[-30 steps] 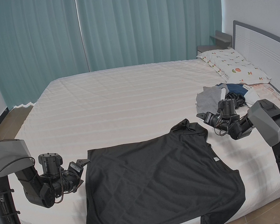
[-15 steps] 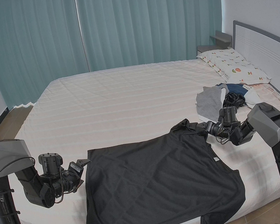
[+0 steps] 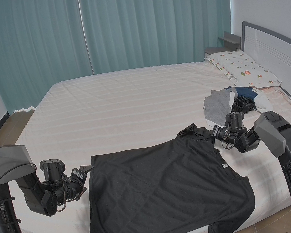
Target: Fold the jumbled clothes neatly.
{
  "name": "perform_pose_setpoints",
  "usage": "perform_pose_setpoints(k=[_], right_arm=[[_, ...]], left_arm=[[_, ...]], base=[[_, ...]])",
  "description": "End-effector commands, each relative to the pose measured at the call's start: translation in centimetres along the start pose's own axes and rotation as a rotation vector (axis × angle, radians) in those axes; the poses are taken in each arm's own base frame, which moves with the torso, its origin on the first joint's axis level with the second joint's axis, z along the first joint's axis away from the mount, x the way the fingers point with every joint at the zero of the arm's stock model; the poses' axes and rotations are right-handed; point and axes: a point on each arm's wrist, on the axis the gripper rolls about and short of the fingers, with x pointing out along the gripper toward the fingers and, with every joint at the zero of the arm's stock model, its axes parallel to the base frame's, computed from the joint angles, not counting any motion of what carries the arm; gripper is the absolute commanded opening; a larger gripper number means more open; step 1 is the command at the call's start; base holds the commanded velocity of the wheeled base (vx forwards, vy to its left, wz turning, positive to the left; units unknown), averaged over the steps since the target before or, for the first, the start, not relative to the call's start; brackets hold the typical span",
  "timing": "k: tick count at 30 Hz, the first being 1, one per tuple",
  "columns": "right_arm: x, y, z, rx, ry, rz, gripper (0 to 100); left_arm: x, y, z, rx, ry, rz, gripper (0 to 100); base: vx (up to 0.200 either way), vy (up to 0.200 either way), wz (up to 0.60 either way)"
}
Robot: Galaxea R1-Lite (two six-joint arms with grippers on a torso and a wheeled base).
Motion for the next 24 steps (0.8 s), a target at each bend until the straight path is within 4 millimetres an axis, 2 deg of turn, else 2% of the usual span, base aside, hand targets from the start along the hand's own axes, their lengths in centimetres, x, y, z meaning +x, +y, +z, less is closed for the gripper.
perform_pose_setpoints(k=[1, 11, 16, 17, 24], right_arm=[[0.2, 0.2, 1.3, 0.000, -0.047, 0.016, 0], [0.6, 2.3, 3.5, -0.020, -0.161, 0.028, 0], [0.0, 1.7, 2.8, -0.014, -0.082, -0.013, 0], [-0.1, 1.6, 2.8, -0.014, -0.080, -0.014, 100], [-0.6, 0.5, 1.4, 0.017, 0.011, 0.004, 100]], left_arm=[[0.0, 0.1, 0.0, -0.001, -0.001, 0.002, 100], [0.0, 0.1, 0.0, -0.001, 0.000, 0.003, 100], [0.0, 0.1, 0.0, -0.001, 0.000, 0.003, 100], [0.0, 0.1, 0.0, -0.001, 0.000, 0.003, 100], [0.0, 0.1, 0.0, -0.001, 0.000, 0.003, 100]], base=[[0.000, 0.000, 0.00], [0.000, 0.000, 0.00], [0.000, 0.000, 0.00], [0.000, 0.000, 0.00], [0.000, 0.000, 0.00]])
